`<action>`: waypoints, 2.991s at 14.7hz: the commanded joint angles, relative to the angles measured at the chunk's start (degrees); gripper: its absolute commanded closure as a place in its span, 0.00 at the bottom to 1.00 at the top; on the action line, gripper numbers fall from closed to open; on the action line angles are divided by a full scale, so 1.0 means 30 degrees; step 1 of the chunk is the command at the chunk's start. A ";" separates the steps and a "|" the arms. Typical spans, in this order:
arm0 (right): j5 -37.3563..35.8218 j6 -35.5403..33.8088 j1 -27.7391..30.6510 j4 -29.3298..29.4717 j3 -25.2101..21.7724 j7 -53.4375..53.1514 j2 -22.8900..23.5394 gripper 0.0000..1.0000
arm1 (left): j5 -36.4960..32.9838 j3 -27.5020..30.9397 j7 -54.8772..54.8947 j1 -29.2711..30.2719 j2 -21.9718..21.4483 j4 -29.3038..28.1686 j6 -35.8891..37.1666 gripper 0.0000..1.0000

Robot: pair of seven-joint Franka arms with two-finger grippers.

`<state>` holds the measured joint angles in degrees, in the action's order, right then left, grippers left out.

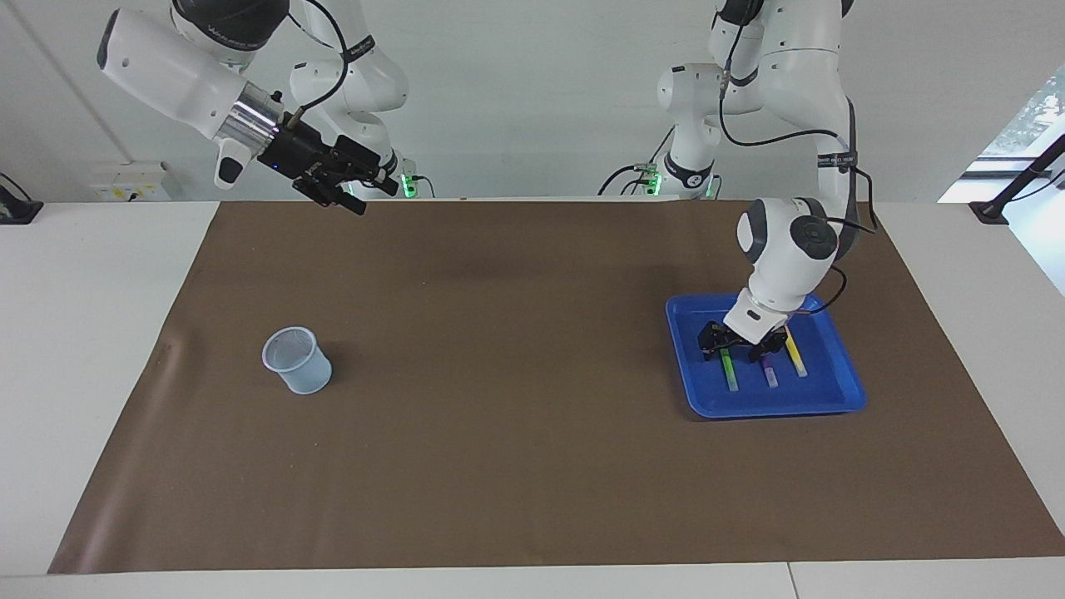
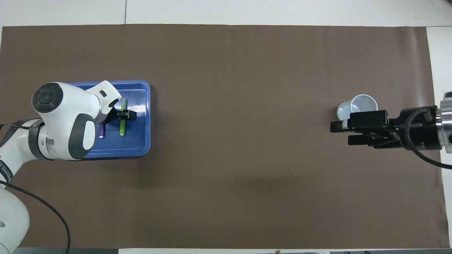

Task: Transfer and insert pens with both arms
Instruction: 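Grasp the green pen in the tray with the left gripper, then lift the green pen toward the right gripper while the right gripper approaches, then close the right gripper on the green pen and open the left gripper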

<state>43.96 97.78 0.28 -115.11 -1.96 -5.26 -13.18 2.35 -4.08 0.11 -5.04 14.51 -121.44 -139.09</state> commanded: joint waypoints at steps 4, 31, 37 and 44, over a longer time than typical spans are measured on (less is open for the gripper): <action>0.0435 0.0452 0.0024 -0.0536 0.0097 -0.0270 -0.0471 0.00 | -0.0167 0.0128 -0.0242 -0.0283 -0.0180 -0.0300 -0.0396 1.00; 0.8257 0.8128 -0.3520 -0.3612 0.0683 0.0667 0.1607 0.00 | 0.6277 -0.0018 -3.0462 -0.8804 -0.1059 0.6673 0.1692 1.00; 0.8374 0.9005 -0.4165 -0.3759 0.0683 0.0434 0.2047 0.11 | 0.6308 -0.0018 -3.2875 -1.0886 -0.0883 0.6585 -0.0242 1.00; 0.8404 0.9243 -0.4430 -0.3642 0.0683 0.0317 0.2487 0.20 | 0.6279 0.0011 -3.3933 -1.1942 -0.0854 0.6555 -0.0688 1.00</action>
<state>67.51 125.23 -12.90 -125.95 0.13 -4.71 -5.62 20.07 -4.94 -101.18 -39.50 11.18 -102.60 -140.19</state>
